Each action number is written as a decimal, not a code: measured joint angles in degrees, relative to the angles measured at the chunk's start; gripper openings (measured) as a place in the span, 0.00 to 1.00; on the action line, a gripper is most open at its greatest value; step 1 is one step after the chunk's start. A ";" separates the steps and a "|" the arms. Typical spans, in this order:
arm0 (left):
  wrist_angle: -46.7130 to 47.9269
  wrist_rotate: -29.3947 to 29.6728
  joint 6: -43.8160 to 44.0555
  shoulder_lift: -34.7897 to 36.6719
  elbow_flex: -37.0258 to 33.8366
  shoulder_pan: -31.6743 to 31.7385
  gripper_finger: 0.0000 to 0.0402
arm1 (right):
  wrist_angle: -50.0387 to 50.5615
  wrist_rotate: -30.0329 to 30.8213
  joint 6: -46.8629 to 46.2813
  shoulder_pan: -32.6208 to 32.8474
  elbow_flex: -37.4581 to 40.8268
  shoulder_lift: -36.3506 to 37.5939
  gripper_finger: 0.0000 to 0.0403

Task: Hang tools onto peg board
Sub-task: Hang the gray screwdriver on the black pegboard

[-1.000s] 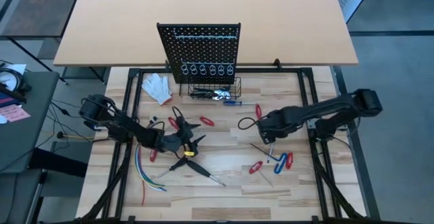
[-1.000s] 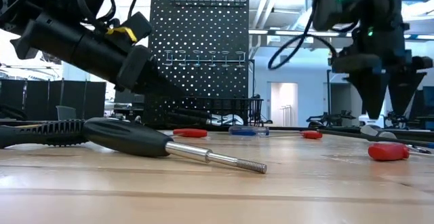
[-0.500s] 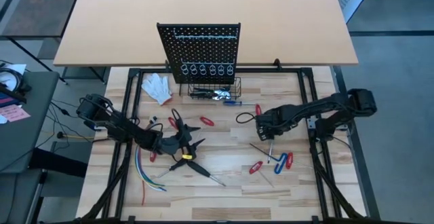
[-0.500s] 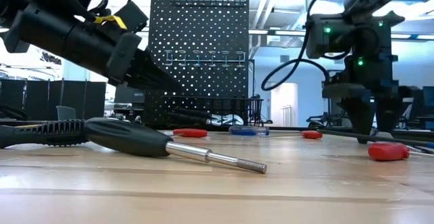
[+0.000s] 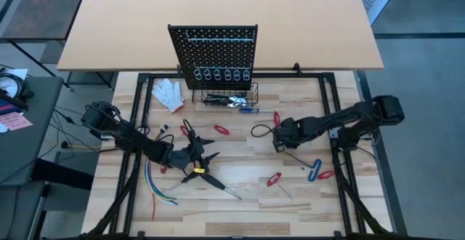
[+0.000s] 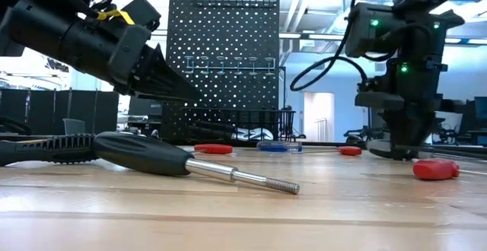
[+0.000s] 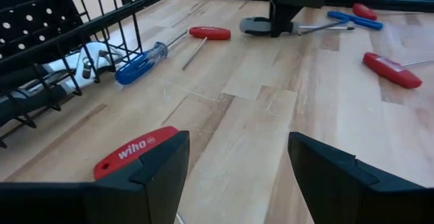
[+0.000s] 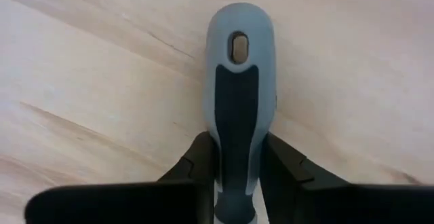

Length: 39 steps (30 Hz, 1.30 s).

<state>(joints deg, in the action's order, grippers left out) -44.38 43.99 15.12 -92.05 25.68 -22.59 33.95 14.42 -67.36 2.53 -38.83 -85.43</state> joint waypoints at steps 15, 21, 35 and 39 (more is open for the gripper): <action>-0.59 1.02 -0.90 0.00 0.73 -1.46 0.61 | -31.77 17.24 27.31 -2.06 -7.99 8.66 0.18; -0.42 1.03 -0.90 0.00 0.73 -1.46 0.61 | -38.02 16.10 48.92 -5.53 -21.55 11.22 0.18; 0.03 1.05 -1.34 0.00 0.73 -1.44 0.61 | -35.59 8.72 71.80 -15.90 -53.21 -0.09 0.18; 0.25 1.07 -1.34 0.00 0.73 -1.44 0.61 | -36.10 7.90 71.92 -19.56 -56.42 -3.02 0.18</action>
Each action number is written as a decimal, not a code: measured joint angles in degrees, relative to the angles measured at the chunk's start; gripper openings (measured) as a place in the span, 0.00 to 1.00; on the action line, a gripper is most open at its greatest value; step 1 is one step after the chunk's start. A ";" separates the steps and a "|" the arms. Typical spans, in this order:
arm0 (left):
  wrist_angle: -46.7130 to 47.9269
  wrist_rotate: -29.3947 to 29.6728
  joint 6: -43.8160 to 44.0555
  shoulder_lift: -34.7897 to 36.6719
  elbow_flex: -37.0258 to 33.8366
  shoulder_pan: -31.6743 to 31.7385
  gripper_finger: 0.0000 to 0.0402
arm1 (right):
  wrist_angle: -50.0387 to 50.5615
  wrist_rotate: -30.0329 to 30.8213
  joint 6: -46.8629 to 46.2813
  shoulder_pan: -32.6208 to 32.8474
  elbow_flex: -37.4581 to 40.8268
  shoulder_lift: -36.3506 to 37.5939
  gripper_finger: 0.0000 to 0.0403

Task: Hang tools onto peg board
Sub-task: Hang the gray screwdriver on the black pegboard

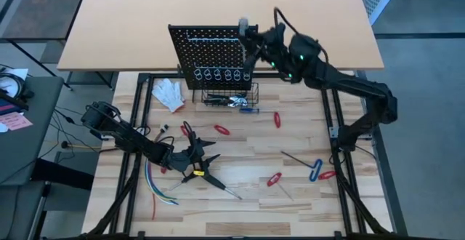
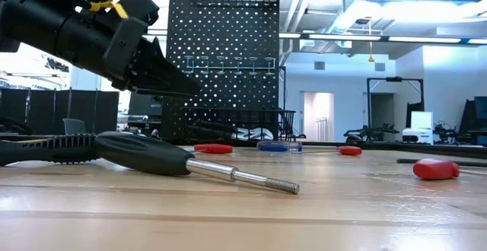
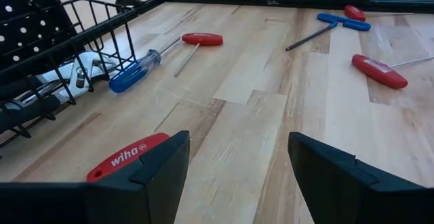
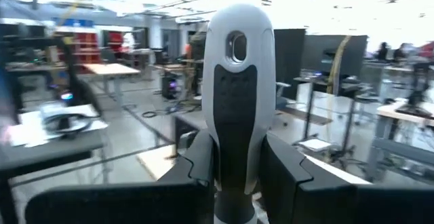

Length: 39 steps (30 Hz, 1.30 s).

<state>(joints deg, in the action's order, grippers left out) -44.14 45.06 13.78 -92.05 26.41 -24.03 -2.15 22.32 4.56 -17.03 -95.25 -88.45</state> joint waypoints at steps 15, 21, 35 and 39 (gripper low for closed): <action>0.13 0.00 0.17 0.00 -0.02 -0.04 0.61 | -0.30 -2.73 -4.05 -6.97 -0.82 -2.66 0.18; 0.08 -0.02 0.35 0.00 -0.02 -0.07 0.61 | 0.45 -2.68 -3.89 -7.27 -0.82 -4.71 0.18; 0.13 -0.02 0.39 0.00 -0.02 -0.35 0.61 | 4.11 -2.90 -4.07 -7.38 -0.82 -4.60 0.31; 0.08 -0.02 0.42 0.00 -0.02 -0.36 0.61 | 6.35 -2.90 -1.54 -7.04 -0.81 -4.20 0.31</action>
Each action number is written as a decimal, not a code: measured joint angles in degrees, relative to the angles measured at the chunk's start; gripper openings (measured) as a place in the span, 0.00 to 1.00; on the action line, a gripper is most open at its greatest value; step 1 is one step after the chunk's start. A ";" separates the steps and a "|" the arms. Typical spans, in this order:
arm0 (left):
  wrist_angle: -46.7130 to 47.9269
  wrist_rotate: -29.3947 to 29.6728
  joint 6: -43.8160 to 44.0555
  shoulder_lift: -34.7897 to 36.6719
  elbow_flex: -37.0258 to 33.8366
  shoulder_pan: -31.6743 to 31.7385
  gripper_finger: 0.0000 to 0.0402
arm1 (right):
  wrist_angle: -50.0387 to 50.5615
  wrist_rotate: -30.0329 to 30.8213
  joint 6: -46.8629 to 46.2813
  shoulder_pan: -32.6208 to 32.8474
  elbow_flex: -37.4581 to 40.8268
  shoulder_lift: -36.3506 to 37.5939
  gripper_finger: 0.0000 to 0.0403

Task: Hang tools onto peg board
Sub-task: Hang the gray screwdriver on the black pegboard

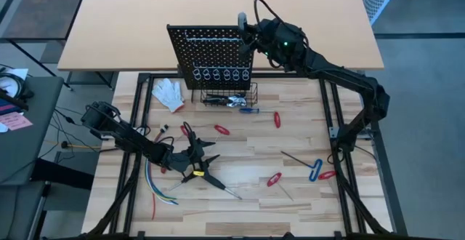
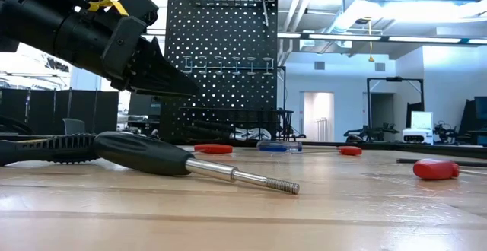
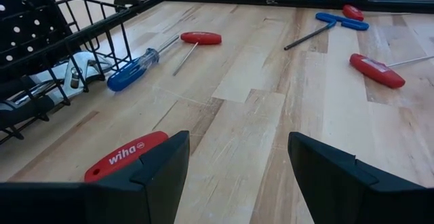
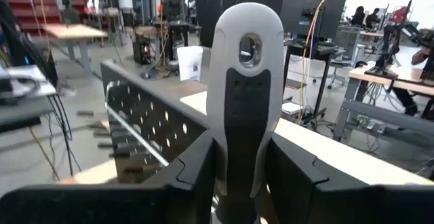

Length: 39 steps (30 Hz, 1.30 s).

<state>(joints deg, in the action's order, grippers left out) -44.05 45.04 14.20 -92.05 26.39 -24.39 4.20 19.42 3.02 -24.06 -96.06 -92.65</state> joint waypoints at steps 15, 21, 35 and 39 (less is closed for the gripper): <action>-0.02 0.00 0.21 0.00 0.00 -0.01 0.61 | 0.99 0.02 5.18 0.82 0.01 1.25 0.50; 0.03 0.00 0.42 0.00 0.00 -0.01 0.61 | 1.09 0.06 5.17 0.90 0.01 2.94 0.57; 0.00 -0.01 0.63 0.00 -0.02 -0.03 0.61 | 17.46 0.36 3.70 7.53 0.01 13.19 0.56; -0.63 -0.02 0.65 0.00 0.00 -0.03 0.61 | 25.18 -1.63 -0.28 8.39 0.01 14.88 0.56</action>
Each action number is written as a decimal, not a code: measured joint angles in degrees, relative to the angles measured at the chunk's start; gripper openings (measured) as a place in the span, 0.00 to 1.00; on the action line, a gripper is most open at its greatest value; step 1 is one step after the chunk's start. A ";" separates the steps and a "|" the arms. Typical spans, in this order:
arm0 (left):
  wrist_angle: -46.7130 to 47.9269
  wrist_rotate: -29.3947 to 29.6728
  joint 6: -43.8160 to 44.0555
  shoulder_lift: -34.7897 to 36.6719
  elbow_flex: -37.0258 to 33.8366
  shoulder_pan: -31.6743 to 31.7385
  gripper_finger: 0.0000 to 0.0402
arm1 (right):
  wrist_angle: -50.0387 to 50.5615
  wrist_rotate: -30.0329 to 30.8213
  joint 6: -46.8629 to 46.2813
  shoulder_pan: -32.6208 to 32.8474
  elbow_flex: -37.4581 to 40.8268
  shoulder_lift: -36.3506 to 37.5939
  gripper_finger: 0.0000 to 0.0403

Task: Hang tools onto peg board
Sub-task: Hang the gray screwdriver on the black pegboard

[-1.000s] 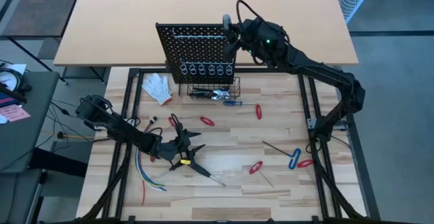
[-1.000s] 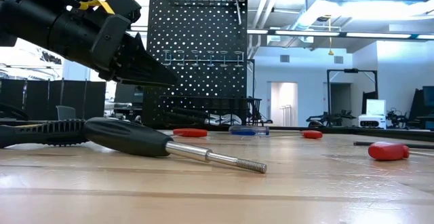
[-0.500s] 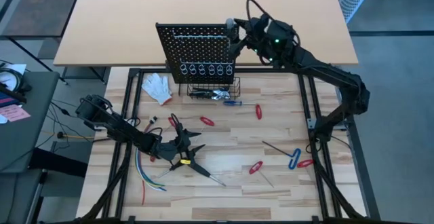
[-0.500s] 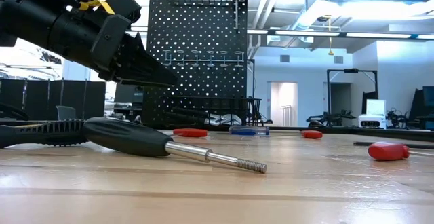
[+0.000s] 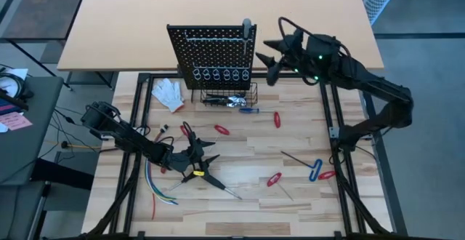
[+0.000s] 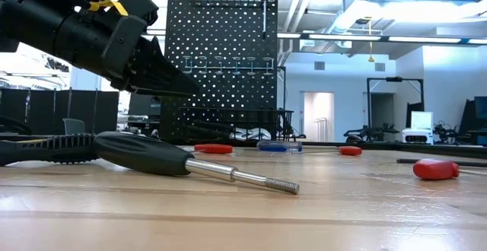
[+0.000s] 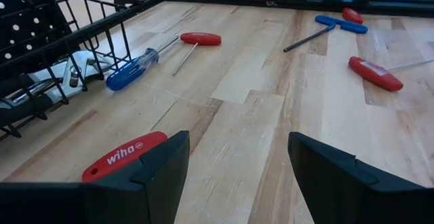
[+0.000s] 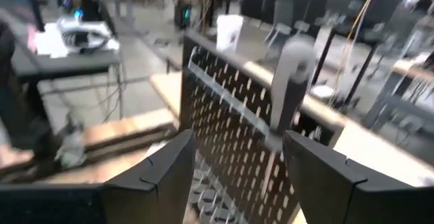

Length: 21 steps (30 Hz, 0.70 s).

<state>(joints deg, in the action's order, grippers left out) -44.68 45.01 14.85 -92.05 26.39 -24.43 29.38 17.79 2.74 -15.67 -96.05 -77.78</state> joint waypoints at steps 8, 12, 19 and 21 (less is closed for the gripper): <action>0.48 0.00 -1.75 -0.02 1.33 0.00 0.61 | -8.33 -15.67 1.89 -6.19 0.00 -4.36 0.34; 1.83 0.00 -1.73 -0.02 1.33 0.00 0.61 | -17.71 -16.35 1.34 -10.81 -0.02 -6.65 0.13; 3.11 0.01 -1.52 -0.02 1.33 0.00 0.61 | -18.56 -21.16 -4.07 -16.85 -1.55 -10.21 0.04; 3.36 0.00 -1.27 -0.02 1.33 0.00 0.61 | -18.80 -21.25 -4.22 -16.87 -1.55 -10.62 0.05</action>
<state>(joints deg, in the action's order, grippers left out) -41.31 45.01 13.58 -92.07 27.73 -24.43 10.58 -3.46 -1.48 -32.54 -97.60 -88.40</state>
